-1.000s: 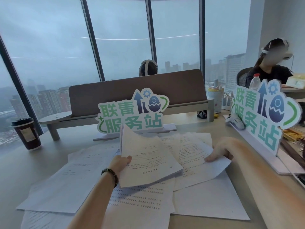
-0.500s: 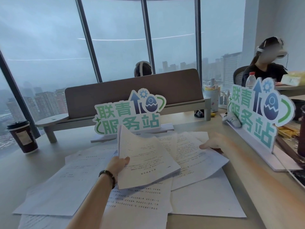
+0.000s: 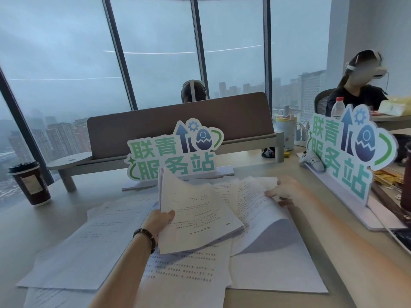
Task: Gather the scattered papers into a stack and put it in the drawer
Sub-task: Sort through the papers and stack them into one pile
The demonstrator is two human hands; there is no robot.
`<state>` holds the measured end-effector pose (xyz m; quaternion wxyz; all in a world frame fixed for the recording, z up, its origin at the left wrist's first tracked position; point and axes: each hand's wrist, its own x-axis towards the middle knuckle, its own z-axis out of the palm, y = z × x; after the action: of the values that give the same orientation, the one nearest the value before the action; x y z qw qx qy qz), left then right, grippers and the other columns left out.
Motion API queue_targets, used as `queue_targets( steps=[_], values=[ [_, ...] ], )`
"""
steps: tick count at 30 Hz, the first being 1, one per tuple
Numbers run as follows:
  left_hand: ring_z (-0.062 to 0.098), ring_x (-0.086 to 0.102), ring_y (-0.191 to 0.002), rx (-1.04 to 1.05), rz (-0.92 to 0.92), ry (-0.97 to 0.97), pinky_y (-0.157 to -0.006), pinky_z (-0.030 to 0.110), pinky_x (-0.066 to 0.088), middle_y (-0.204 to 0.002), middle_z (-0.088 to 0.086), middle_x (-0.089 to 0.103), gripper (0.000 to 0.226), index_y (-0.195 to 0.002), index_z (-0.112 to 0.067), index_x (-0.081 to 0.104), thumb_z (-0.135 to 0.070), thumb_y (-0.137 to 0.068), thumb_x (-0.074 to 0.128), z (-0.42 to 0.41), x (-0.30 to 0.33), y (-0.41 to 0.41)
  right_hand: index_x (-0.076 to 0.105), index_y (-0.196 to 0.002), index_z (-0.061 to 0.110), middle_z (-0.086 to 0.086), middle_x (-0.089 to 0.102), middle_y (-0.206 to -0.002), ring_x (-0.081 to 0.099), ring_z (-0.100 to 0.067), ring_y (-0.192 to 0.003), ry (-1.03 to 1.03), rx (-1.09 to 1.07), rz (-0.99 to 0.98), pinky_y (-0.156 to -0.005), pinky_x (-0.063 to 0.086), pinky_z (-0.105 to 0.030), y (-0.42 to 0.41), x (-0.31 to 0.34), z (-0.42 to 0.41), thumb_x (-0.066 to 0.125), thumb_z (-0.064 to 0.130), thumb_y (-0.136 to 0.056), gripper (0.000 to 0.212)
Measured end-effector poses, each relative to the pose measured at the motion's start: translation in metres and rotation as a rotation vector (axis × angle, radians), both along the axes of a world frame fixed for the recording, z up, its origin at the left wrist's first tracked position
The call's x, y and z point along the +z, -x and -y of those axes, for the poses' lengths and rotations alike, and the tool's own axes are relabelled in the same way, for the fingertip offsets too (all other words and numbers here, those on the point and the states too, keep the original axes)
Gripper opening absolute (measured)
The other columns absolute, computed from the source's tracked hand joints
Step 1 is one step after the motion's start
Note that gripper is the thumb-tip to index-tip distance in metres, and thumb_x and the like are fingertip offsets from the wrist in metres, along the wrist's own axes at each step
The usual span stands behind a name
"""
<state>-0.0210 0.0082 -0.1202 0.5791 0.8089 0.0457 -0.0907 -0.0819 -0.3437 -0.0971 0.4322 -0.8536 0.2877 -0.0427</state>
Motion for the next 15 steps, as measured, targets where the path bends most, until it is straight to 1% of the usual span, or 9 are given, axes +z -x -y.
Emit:
queue_targets(
  steps=[1,2,3,4,6,8,10,11,15],
  values=[
    [0.032,0.065,-0.079,-0.001,0.0,0.002,-0.077,0.043,0.056,-0.084,0.012,0.068,0.009,-0.096,-0.006,0.06,-0.013,-0.097,0.055,0.0001,0.0,0.0002,0.059,-0.115,-0.003,-0.014,0.063,-0.114,0.066,-0.03,-0.097,-0.051,-0.002,0.019,-0.071,0.062,-0.04,-0.0022,-0.0021,0.002,0.086,0.021,-0.074,0.055],
    [0.031,0.065,-0.077,-0.001,-0.001,0.004,-0.076,0.042,0.056,-0.083,0.012,0.067,0.009,-0.094,-0.007,0.06,-0.013,-0.097,0.055,0.0002,-0.0003,0.0,0.062,-0.116,-0.002,-0.015,0.066,-0.111,0.066,-0.029,-0.094,-0.065,-0.002,0.022,-0.068,0.061,-0.038,-0.004,-0.0027,0.0033,0.087,0.024,-0.073,0.056],
    [0.031,0.065,-0.076,-0.001,-0.004,0.005,-0.077,0.043,0.056,-0.082,0.012,0.067,0.009,-0.092,-0.008,0.059,-0.013,-0.097,0.055,0.0005,-0.0005,-0.0002,0.063,-0.117,0.0,-0.016,0.067,-0.112,0.066,-0.03,-0.094,-0.072,0.006,0.032,-0.072,0.059,-0.038,-0.0049,-0.0028,0.0042,0.086,0.028,-0.073,0.058],
    [0.031,0.065,-0.076,-0.001,-0.007,0.006,-0.079,0.045,0.056,-0.082,0.012,0.067,0.01,-0.089,-0.009,0.059,-0.013,-0.097,0.056,0.0006,-0.0007,-0.0004,0.062,-0.12,0.0,-0.016,0.066,-0.116,0.065,-0.031,-0.1,-0.071,0.011,0.033,-0.081,0.057,-0.04,-0.0047,-0.0016,0.0044,0.086,0.032,-0.073,0.061],
    [0.031,0.065,-0.077,0.002,-0.014,0.005,-0.081,0.047,0.056,-0.082,0.012,0.068,0.012,-0.087,-0.01,0.059,-0.014,-0.097,0.056,0.0005,-0.0009,-0.0011,0.055,-0.132,0.001,-0.015,0.059,-0.132,0.059,-0.034,-0.115,-0.1,0.015,0.018,-0.094,0.05,-0.04,-0.0005,0.0035,0.0013,0.081,0.037,-0.079,0.069],
    [0.031,0.065,-0.075,0.003,-0.019,-0.002,-0.074,0.043,0.057,-0.083,0.012,0.068,0.009,-0.093,-0.007,0.059,-0.015,-0.097,0.056,0.0002,-0.001,-0.0018,0.045,-0.143,0.002,-0.015,0.053,-0.138,0.053,-0.034,-0.122,-0.107,0.014,0.01,-0.095,0.045,-0.039,0.0001,0.0063,-0.0008,0.074,0.036,-0.087,0.071],
    [0.029,0.065,-0.073,0.0,-0.016,-0.005,-0.066,0.037,0.056,-0.083,0.012,0.068,0.009,-0.097,-0.007,0.058,-0.015,-0.097,0.056,0.0002,-0.0007,-0.0021,0.043,-0.145,0.004,-0.014,0.053,-0.134,0.053,-0.033,-0.119,-0.121,0.005,0.018,-0.094,0.044,-0.041,-0.0022,0.0046,-0.0004,0.071,0.034,-0.09,0.069],
    [0.029,0.065,-0.072,-0.001,-0.014,-0.005,-0.064,0.035,0.055,-0.082,0.011,0.067,0.008,-0.097,-0.007,0.058,-0.015,-0.097,0.056,0.0003,-0.0006,-0.0018,0.041,-0.146,0.005,-0.014,0.052,-0.137,0.052,-0.033,-0.121,-0.128,0.007,0.03,-0.097,0.044,-0.043,-0.0029,0.0032,-0.0005,0.071,0.033,-0.09,0.069],
    [0.028,0.065,-0.071,-0.004,-0.015,-0.012,-0.061,0.034,0.053,-0.082,0.012,0.068,0.009,-0.094,-0.007,0.059,-0.014,-0.098,0.055,0.0003,-0.0008,-0.0017,0.039,-0.148,0.005,-0.015,0.045,-0.149,0.044,-0.035,-0.133,-0.156,0.019,0.073,-0.107,0.039,-0.046,0.0,0.0038,-0.0045,0.07,0.03,-0.091,0.069]
  ],
)
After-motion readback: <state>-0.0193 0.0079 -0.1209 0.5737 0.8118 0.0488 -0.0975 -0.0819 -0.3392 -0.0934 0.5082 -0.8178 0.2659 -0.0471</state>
